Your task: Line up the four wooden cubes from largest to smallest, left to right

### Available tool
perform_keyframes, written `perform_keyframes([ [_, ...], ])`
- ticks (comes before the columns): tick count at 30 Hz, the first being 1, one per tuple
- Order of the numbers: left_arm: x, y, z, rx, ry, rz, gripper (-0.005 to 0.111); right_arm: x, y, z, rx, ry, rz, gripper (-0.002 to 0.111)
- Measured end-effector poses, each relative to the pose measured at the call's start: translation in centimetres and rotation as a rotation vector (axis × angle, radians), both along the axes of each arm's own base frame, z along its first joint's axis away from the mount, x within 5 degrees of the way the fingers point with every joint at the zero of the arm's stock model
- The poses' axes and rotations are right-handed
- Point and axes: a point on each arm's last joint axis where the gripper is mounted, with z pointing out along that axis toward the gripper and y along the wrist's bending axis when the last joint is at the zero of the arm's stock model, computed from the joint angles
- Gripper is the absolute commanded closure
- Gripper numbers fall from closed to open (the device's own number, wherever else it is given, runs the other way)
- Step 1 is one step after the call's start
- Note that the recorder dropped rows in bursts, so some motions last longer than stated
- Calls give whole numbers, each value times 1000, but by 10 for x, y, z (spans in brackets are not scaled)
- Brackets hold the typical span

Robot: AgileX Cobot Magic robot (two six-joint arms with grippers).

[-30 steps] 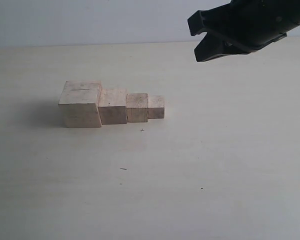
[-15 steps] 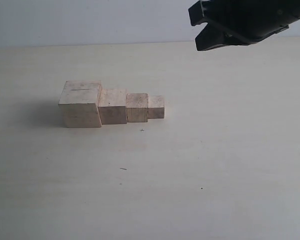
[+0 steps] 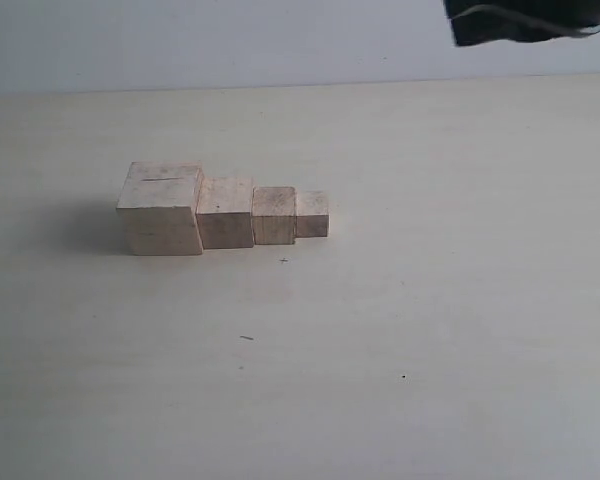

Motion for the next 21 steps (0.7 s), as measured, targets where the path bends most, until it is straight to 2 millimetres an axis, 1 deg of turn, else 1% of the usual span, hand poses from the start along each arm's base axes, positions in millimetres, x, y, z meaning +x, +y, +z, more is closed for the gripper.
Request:
perform_keyframes([
  [5,0,0,0,0,0,0,107,-6,-41,23,35,-72,-163,108],
  [7,0,0,0,0,0,0,107,-13,-56,31,50,-107,-218,108],
  [10,0,0,0,0,0,0,107,-27,-81,34,68,-166,-317,108],
  [12,0,0,0,0,0,0,107,-40,-95,32,79,-212,-380,108],
  [14,0,0,0,0,0,0,107,-59,-110,26,95,-267,-452,108],
  [16,0,0,0,0,0,0,107,-80,-122,15,106,-321,-524,108],
  [18,0,0,0,0,0,0,107,-99,-130,3,111,-365,-586,108],
  [19,0,0,0,0,0,0,107,-112,-134,-5,113,-401,-620,108],
  [21,0,0,0,0,0,0,107,-127,-140,-16,105,-461,-674,108],
])
